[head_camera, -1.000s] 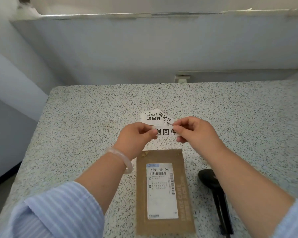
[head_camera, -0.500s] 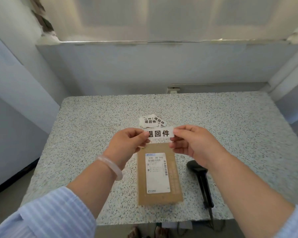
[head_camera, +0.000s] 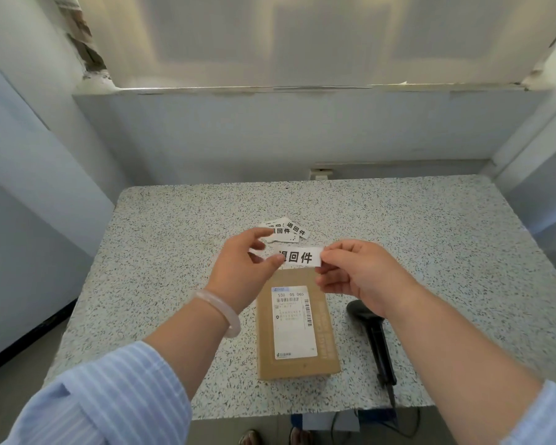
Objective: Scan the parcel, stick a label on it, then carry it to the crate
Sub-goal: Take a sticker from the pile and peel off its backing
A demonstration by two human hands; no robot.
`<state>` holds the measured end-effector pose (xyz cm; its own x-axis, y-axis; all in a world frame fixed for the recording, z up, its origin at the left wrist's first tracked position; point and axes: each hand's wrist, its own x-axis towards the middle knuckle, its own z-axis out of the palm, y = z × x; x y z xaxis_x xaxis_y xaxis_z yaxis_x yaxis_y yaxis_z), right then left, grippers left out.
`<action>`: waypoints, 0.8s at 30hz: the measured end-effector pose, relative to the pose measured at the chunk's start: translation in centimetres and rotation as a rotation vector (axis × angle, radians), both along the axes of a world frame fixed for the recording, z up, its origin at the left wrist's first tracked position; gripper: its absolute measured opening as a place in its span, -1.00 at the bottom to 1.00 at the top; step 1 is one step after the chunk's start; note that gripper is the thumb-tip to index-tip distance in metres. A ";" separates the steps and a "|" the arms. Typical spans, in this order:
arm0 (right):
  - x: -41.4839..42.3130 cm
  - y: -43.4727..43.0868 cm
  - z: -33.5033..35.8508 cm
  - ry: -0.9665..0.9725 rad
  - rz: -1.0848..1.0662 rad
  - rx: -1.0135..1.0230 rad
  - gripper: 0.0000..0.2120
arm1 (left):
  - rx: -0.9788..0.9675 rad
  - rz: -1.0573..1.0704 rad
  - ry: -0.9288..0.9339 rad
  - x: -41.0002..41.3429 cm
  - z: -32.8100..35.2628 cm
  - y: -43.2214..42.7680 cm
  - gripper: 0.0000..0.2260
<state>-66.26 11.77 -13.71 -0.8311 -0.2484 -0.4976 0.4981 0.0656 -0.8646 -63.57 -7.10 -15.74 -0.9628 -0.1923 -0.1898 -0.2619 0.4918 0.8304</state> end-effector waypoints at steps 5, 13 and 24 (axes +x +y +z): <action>0.9 -0.3 -0.6 0.086 -0.046 0.041 -0.95 | -0.273 -0.187 0.269 1.0 0.6 2.3 -0.78; 1.9 -0.2 -1.1 0.202 0.019 0.099 -0.93 | -0.028 -0.135 0.189 1.5 0.0 3.4 -0.89; 2.0 0.3 -1.6 0.228 0.017 0.132 -0.91 | 0.032 -0.115 0.158 2.0 -0.2 3.7 -0.91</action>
